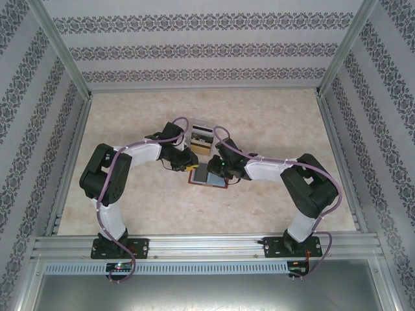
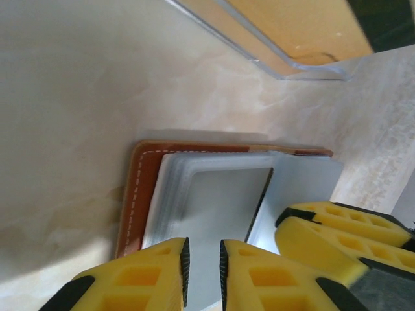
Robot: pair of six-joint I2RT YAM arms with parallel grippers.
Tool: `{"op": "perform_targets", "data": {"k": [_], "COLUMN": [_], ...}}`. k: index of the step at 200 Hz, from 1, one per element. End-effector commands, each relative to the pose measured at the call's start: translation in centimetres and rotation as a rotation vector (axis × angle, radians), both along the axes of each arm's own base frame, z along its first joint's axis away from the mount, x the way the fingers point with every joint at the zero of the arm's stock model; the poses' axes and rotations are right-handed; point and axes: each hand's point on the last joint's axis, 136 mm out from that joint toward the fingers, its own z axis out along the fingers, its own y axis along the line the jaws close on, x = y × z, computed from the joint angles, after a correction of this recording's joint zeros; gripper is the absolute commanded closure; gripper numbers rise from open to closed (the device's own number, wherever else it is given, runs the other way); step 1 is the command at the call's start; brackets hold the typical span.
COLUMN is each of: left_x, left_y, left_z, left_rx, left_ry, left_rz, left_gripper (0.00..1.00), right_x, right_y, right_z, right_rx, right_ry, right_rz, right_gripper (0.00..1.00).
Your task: Take the credit cards out of the card holder
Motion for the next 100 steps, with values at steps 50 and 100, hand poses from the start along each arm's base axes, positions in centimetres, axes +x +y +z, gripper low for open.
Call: {"op": "perform_targets", "data": {"k": [50, 100], "left_x": [0.0, -0.4], "left_y": [0.5, 0.5], "left_z": [0.4, -0.6], "left_rx": [0.053, 0.066], "left_ry": [-0.033, -0.011], "left_rz": [0.016, 0.001], "left_gripper": [0.79, 0.82], "right_x": [0.5, 0.2], "right_y": [1.0, 0.3], "right_z": [0.0, -1.1], "right_rx": [0.056, 0.034], "right_ry": [0.026, 0.063], "right_rz": [0.015, -0.010], "right_gripper": [0.77, 0.79]}}
